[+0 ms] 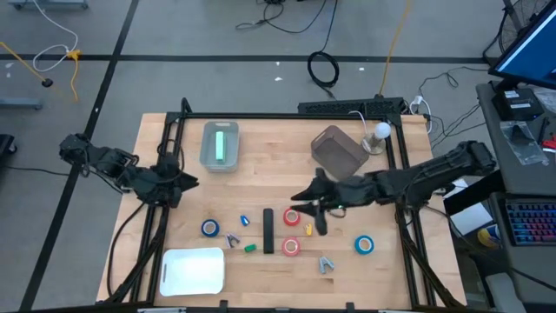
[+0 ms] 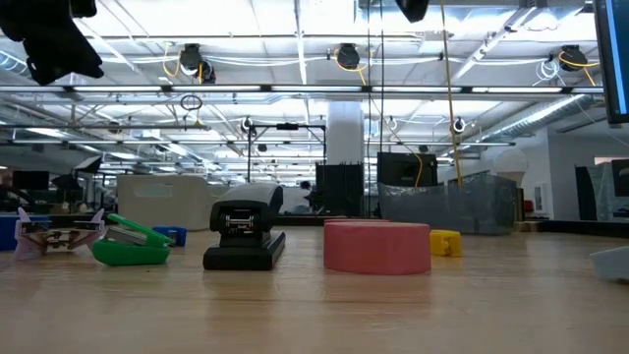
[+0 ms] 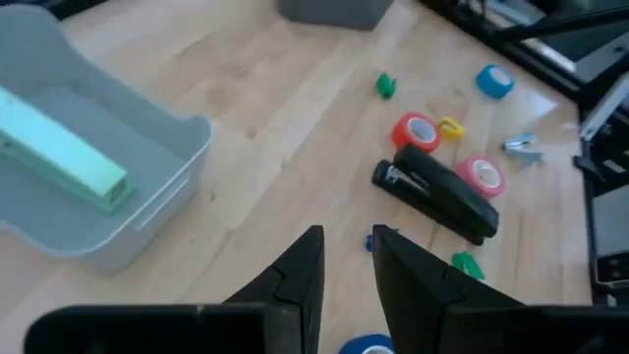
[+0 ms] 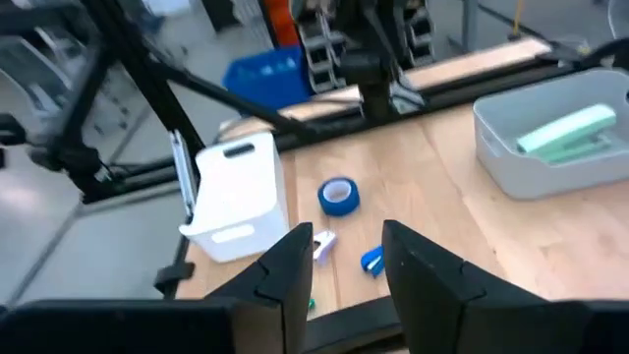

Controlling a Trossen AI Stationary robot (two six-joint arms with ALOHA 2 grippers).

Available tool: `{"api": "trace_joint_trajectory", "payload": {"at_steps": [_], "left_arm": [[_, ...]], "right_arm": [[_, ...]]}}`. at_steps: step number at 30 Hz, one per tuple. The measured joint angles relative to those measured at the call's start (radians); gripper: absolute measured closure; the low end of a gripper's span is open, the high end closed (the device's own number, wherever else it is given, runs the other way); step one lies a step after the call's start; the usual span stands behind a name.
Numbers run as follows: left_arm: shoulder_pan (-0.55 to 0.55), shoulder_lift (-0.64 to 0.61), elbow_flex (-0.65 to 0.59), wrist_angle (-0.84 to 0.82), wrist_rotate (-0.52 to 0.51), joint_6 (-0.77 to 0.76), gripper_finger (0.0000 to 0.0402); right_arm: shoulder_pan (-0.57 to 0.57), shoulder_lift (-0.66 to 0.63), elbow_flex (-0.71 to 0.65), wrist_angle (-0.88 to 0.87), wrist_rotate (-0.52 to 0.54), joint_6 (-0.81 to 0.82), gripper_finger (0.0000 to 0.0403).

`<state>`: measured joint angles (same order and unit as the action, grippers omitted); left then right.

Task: Pick and place Stapler, Stapler remover, tape
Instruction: Put the black stapler into the gray bin

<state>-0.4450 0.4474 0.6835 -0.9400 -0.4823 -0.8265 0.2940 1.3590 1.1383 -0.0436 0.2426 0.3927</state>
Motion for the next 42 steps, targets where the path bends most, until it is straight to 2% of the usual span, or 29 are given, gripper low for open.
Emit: {"api": "trace_joint_trajectory", "payload": {"at_steps": [6, 10, 13, 21, 28, 31, 37, 42], "left_arm": [[0.000, -0.060, -0.158, 0.224, 0.069, 0.099, 0.0312], [-0.001, -0.079, -0.231, 0.254, 0.098, 0.092, 0.0312], [-0.005, -0.092, -0.255, 0.255, 0.116, 0.100, 0.0311], [-0.016, -0.154, -0.266, 0.246, 0.125, 0.192, 0.0311], [-0.016, -0.240, -0.266, 0.204, 0.151, 0.218, 0.0311], [-0.016, -0.266, -0.266, 0.208, 0.169, 0.215, 0.0311], [-0.016, -0.273, -0.266, 0.217, 0.170, 0.225, 0.0311], [-0.016, -0.273, -0.266, 0.218, 0.170, 0.227, 0.0311]], "right_arm": [[0.034, 0.163, 0.187, -0.177, 0.047, 0.093, 0.0287], [0.036, 0.259, 0.277, -0.233, 0.037, 0.179, 0.0287], [0.035, 0.323, 0.341, -0.278, -0.012, 0.213, 0.0287], [0.038, 0.449, 0.467, -0.334, -0.108, 0.327, 0.0287], [0.040, 0.536, 0.561, -0.468, -0.114, 0.474, 0.0299], [0.036, 0.574, 0.569, -0.494, -0.132, 0.581, 0.0312], [0.010, 0.638, 0.570, -0.496, -0.266, 0.807, 0.0328], [-0.017, 0.652, 0.570, -0.502, -0.295, 0.897, 0.0342]]}}
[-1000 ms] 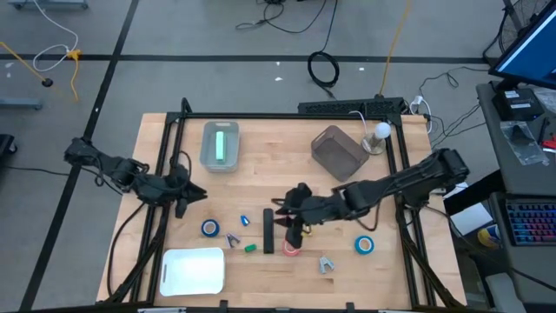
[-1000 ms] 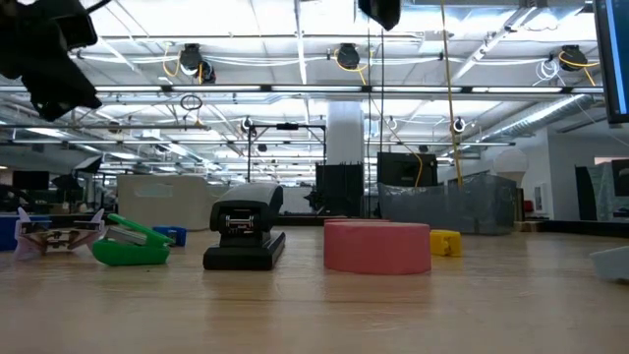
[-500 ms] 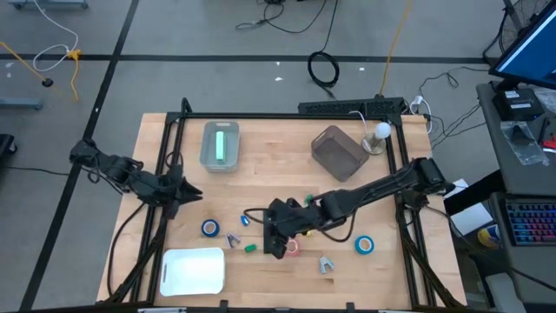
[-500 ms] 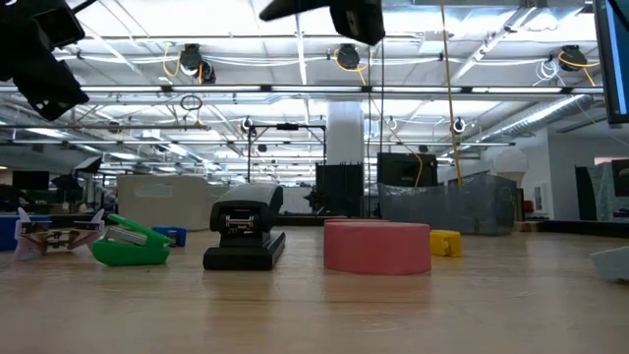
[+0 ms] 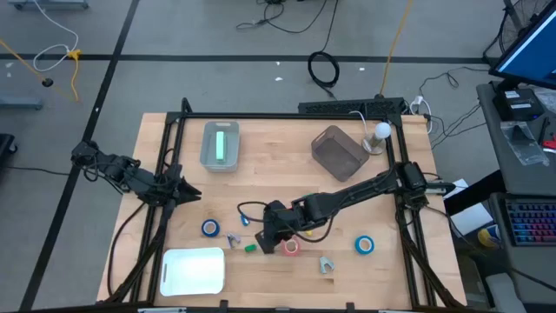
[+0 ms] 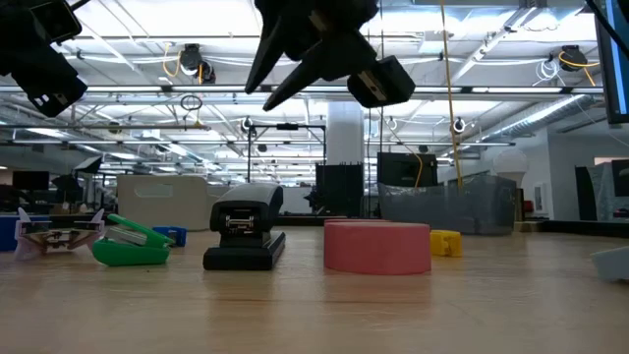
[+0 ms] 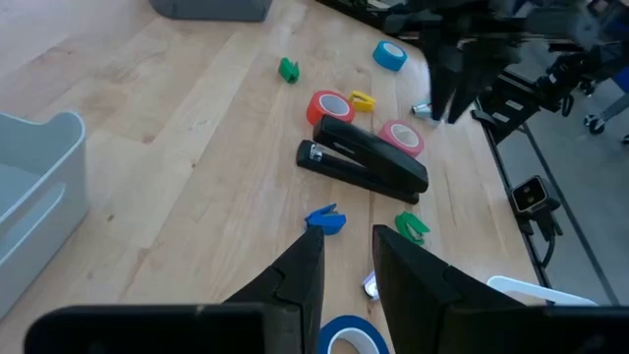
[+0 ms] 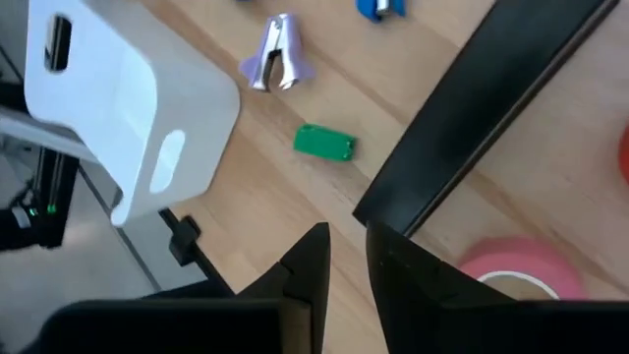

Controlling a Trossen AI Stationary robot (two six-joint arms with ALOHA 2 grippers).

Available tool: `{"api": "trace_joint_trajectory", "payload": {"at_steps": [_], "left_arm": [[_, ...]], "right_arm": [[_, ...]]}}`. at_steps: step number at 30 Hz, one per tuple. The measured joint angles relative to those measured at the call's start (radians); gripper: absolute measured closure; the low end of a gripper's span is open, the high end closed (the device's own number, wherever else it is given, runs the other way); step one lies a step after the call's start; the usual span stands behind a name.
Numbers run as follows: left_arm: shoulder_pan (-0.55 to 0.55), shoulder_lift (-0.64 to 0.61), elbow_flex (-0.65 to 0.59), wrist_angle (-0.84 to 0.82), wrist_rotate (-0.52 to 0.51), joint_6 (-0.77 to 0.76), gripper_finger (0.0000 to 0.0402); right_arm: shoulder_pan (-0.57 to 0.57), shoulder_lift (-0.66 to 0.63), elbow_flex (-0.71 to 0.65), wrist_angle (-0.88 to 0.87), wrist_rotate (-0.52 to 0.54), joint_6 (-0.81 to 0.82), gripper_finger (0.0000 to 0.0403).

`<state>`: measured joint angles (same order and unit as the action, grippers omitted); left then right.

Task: Pick and place Stapler, Stapler remover, tape
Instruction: Put the black stapler into the gray bin

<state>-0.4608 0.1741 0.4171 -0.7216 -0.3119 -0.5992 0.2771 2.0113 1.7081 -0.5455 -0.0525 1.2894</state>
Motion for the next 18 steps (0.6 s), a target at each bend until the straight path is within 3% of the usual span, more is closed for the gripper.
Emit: {"api": "trace_joint_trajectory", "payload": {"at_steps": [9, 18], "left_arm": [[0.000, 0.000, 0.000, 0.019, 0.000, 0.018, 0.0311], [0.000, 0.000, 0.000, 0.023, -0.003, 0.026, 0.0311]], "right_arm": [[-0.043, 0.000, -0.001, 0.002, -0.005, 0.016, 0.0342], [-0.044, -0.001, -0.055, 0.075, -0.055, 0.035, 0.0248]]}}
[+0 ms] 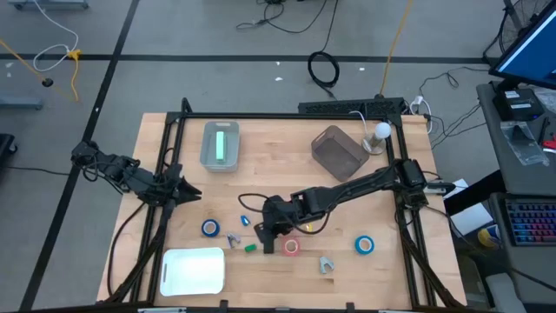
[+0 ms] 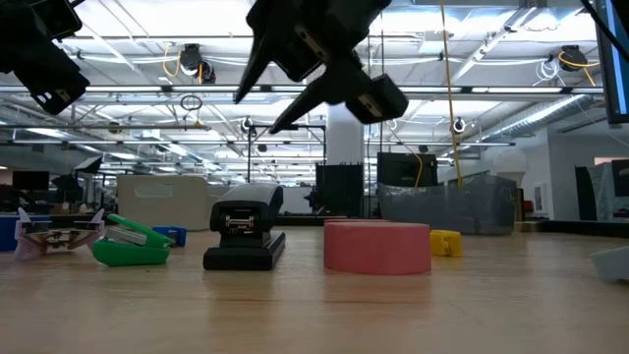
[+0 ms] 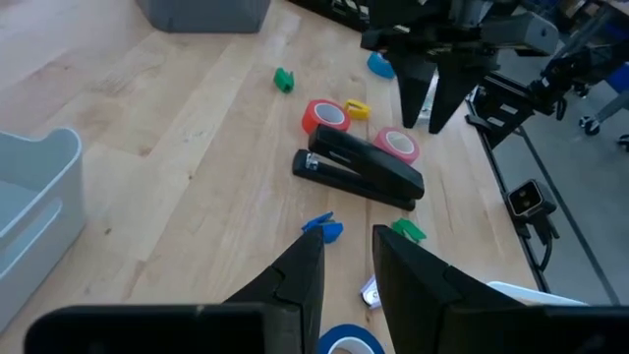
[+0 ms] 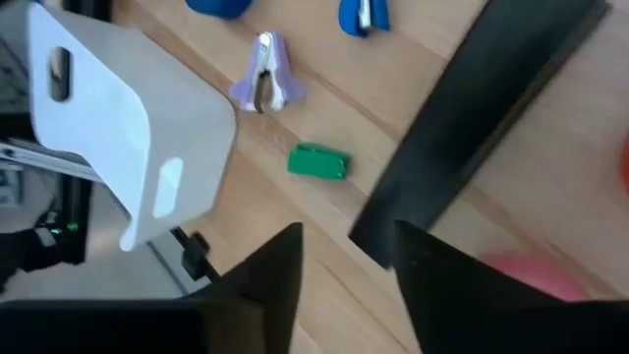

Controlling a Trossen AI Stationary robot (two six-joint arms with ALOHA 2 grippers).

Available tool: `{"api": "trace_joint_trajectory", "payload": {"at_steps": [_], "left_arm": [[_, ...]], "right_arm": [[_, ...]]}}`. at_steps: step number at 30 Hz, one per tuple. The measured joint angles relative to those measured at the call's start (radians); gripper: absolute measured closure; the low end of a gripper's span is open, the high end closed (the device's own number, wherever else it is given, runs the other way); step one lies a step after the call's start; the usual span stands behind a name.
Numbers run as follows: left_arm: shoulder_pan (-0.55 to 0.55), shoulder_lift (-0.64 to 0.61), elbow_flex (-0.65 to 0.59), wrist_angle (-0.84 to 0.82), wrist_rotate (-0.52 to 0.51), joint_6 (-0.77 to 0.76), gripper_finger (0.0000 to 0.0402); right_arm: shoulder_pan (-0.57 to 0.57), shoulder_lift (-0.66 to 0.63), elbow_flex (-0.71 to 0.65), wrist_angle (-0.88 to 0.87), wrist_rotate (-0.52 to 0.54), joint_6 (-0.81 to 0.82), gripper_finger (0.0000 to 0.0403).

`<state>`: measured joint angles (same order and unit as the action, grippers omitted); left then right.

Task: Pick and place Stapler, Stapler remover, tape
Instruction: Put the black stapler into the gray bin

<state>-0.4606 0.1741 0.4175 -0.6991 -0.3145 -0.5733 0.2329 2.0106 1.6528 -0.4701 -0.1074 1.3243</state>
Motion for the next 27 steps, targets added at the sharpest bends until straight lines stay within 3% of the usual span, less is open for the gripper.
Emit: {"api": "trace_joint_trajectory", "payload": {"at_steps": [5, 9, 27], "left_arm": [[0.000, 0.000, 0.000, 0.001, 0.000, -0.004, 0.0311], [0.000, 0.000, 0.000, 0.005, 0.000, -0.005, 0.0311], [0.000, 0.000, 0.000, 0.016, 0.002, -0.004, 0.0311]], "right_arm": [[-0.003, 0.000, -0.081, 0.171, 0.000, 0.052, 0.0196], [-0.003, 0.000, -0.149, 0.247, -0.002, 0.120, 0.0178], [-0.002, -0.008, -0.169, 0.265, -0.104, 0.207, 0.0188]]}}
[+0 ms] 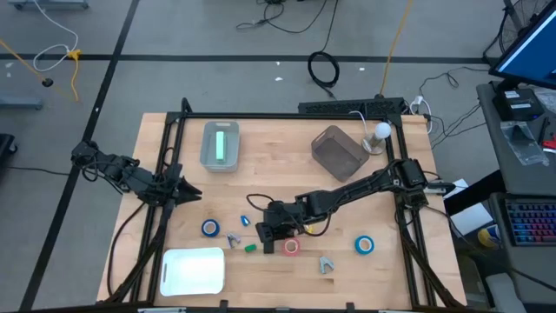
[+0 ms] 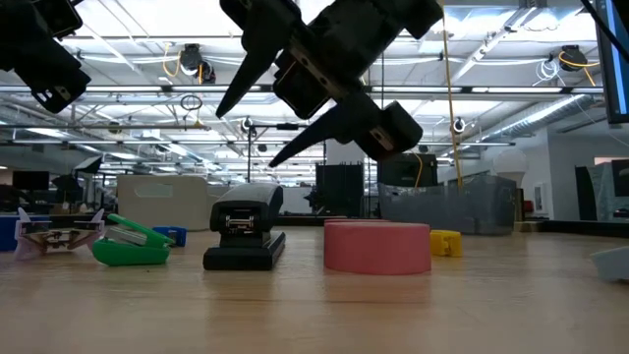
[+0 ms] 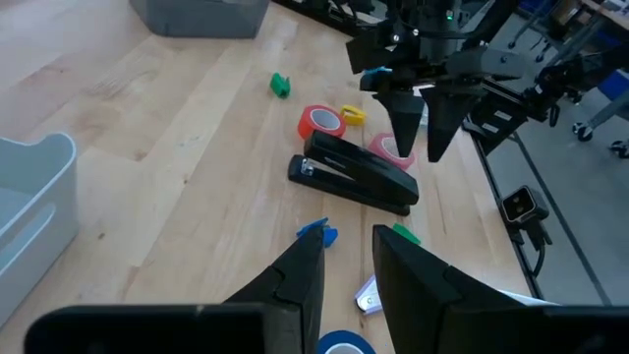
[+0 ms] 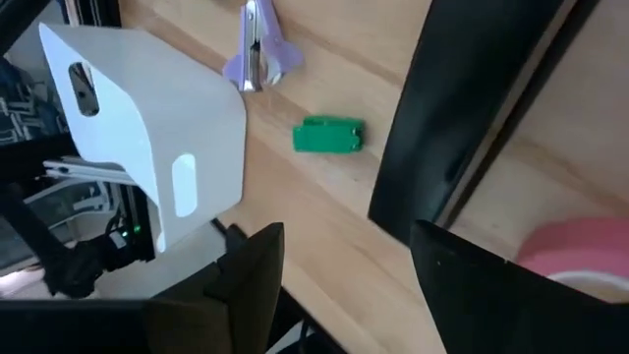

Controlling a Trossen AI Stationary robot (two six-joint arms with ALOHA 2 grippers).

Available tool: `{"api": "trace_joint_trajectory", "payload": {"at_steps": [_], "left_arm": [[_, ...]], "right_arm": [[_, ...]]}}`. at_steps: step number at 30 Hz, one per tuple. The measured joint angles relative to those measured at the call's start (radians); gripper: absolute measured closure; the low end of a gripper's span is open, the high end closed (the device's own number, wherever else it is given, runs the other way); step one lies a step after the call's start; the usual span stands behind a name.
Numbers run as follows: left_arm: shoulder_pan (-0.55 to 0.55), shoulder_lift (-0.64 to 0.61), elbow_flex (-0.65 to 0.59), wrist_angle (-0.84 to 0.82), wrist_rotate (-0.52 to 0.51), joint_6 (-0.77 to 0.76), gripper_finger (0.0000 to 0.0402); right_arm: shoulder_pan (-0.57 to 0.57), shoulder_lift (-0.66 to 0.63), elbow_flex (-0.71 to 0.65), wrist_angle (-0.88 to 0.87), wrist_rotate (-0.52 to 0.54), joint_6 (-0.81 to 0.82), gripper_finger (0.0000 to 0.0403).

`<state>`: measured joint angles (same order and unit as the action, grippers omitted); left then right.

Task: Pick and place Stapler, Stapler remover, tape
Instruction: Put the black stapler into the gray bin

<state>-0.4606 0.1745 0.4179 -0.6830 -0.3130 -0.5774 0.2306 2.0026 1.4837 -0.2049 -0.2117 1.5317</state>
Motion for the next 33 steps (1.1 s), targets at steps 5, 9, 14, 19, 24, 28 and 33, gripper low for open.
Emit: {"api": "trace_joint_trajectory", "payload": {"at_steps": [5, 9, 14, 19, 24, 28, 33], "left_arm": [[0.000, 0.000, 0.000, 0.000, 0.000, 0.000, 0.0311], [0.000, 0.000, 0.000, -0.001, 0.000, 0.001, 0.0311], [0.000, 0.000, 0.000, -0.001, 0.000, 0.001, 0.0311], [0.000, 0.000, 0.000, -0.001, 0.000, 0.001, 0.0311], [0.000, 0.000, 0.000, -0.001, -0.001, 0.000, 0.0311], [0.000, 0.000, 0.000, -0.001, -0.002, -0.001, 0.0311], [0.000, 0.000, 0.000, -0.001, -0.002, -0.001, 0.0311]], "right_arm": [[0.000, 0.000, 0.000, -0.027, 0.002, 0.012, 0.0188], [-0.002, 0.000, 0.000, -0.055, 0.035, 0.005, 0.0188], [-0.002, 0.000, 0.000, -0.046, 0.058, -0.001, 0.0188], [-0.002, 0.000, 0.000, -0.046, 0.088, -0.023, 0.0188], [-0.002, 0.000, 0.000, -0.046, 0.106, -0.029, 0.0188], [-0.002, 0.000, 0.000, -0.047, 0.106, -0.032, 0.0188], [-0.004, 0.000, 0.000, -0.061, 0.108, -0.035, 0.0188]]}}
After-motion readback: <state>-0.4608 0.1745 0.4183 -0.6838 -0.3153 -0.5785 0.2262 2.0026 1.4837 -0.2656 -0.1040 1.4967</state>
